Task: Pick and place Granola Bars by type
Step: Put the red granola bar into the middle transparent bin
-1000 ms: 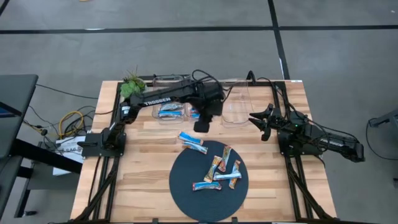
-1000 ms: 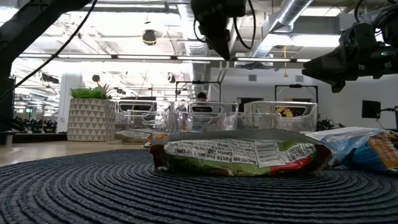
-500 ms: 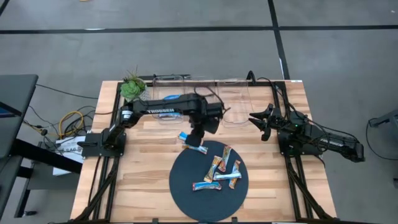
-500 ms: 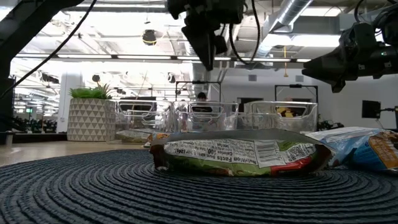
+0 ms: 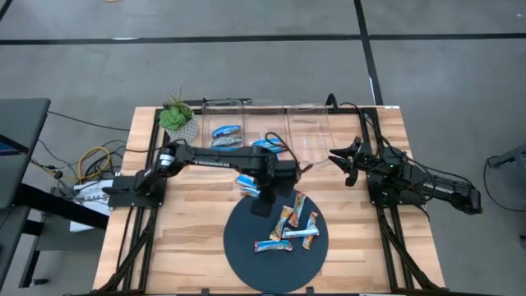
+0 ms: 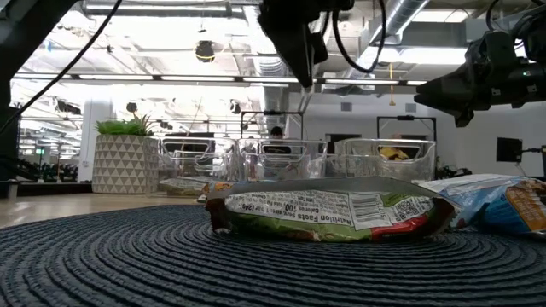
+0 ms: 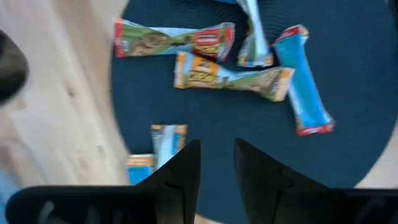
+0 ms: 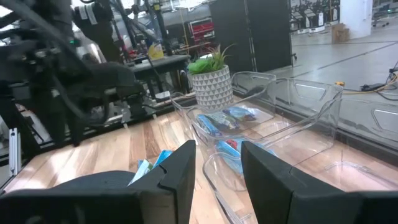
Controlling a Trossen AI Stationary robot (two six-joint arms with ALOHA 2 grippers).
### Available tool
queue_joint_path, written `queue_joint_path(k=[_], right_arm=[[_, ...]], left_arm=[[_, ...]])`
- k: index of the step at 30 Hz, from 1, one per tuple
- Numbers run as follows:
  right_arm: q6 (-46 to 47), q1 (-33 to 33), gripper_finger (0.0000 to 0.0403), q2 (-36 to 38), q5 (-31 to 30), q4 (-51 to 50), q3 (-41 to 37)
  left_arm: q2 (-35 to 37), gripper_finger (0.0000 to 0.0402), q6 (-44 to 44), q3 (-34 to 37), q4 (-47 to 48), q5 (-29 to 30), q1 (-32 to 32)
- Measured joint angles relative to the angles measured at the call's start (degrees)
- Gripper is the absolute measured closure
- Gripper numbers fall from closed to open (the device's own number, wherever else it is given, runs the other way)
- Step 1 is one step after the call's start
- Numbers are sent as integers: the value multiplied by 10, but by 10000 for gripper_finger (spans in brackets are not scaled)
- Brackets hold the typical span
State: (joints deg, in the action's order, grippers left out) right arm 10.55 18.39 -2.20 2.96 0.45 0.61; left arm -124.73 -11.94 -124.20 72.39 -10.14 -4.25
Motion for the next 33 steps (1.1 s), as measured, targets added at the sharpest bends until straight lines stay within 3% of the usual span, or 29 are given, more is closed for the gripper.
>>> queue_joint_path(k=[9,23,33], right_arm=[[0,0,280,0,0,0,0],[0,0,280,0,0,0,0],[0,0,280,0,0,0,0]], left_arm=[[0,313,142,0,-5,6,-70],[0,313,324,0,-30,109,-170],[0,313,390,0,-50,156,-228]])
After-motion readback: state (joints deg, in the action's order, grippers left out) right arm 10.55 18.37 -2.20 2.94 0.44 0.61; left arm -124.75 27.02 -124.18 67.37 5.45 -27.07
